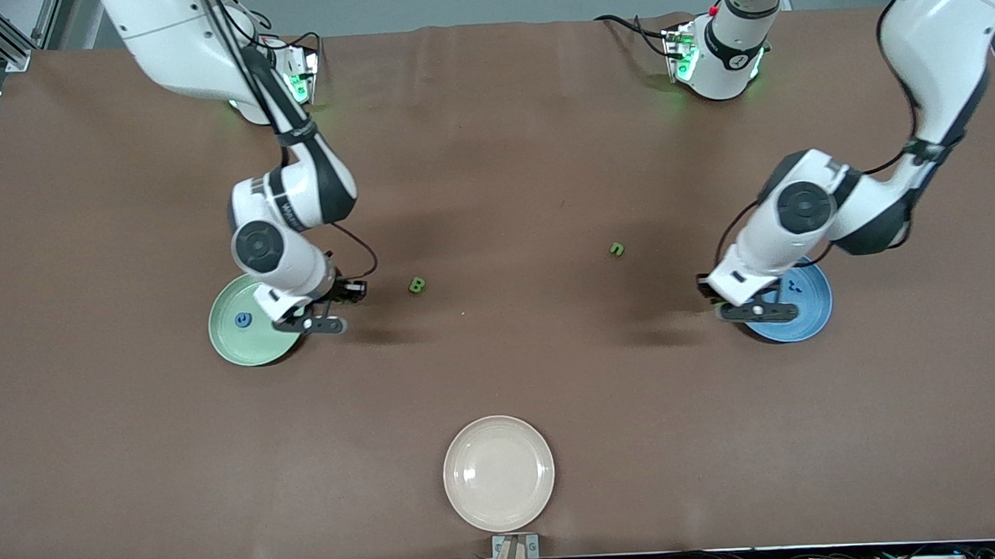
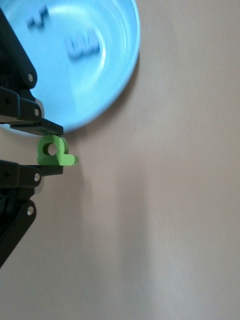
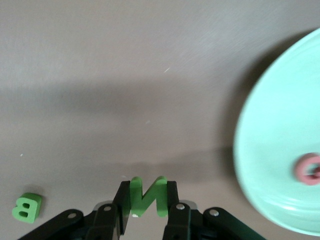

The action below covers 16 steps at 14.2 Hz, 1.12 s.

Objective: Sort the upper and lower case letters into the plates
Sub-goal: 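Carry the d to the blue plate while the right gripper carries N to green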

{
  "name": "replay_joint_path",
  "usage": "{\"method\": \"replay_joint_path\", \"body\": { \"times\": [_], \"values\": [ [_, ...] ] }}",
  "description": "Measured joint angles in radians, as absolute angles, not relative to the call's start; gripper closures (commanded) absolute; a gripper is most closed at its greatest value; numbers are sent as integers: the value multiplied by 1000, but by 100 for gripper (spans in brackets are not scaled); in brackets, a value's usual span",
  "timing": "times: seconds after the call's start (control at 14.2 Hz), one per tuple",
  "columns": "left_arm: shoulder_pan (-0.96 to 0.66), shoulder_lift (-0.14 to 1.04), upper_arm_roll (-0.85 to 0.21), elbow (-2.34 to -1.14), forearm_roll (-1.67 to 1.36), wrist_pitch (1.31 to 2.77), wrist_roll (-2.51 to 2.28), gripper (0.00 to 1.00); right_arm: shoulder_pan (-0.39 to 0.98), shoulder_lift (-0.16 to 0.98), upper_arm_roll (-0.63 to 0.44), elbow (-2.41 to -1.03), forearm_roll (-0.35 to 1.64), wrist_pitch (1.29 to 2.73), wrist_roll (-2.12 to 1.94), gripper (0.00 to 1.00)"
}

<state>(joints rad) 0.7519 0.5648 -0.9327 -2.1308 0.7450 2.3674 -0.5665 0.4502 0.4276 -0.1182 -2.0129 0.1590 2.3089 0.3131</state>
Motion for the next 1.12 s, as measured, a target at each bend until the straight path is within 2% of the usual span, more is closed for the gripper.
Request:
{"method": "replay_joint_path", "body": {
  "times": [0.14,0.49,0.91,1.12],
  "values": [
    [836,558,-939,-2162,745,2367,-477,92,391,422,-120,-1973,159,2253,234,100],
    [969,557,-939,-2219,761,2369,-343,91,265,432,-122,-1989,159,2254,79,99],
    [1021,583,-939,-2249,864,2372,-336,89,262,479,-111,-2016,159,2327,76,99],
    [1020,588,-940,-2249,864,2372,-336,84,261,488,-112,-2016,159,2331,76,98]
  ]
}}
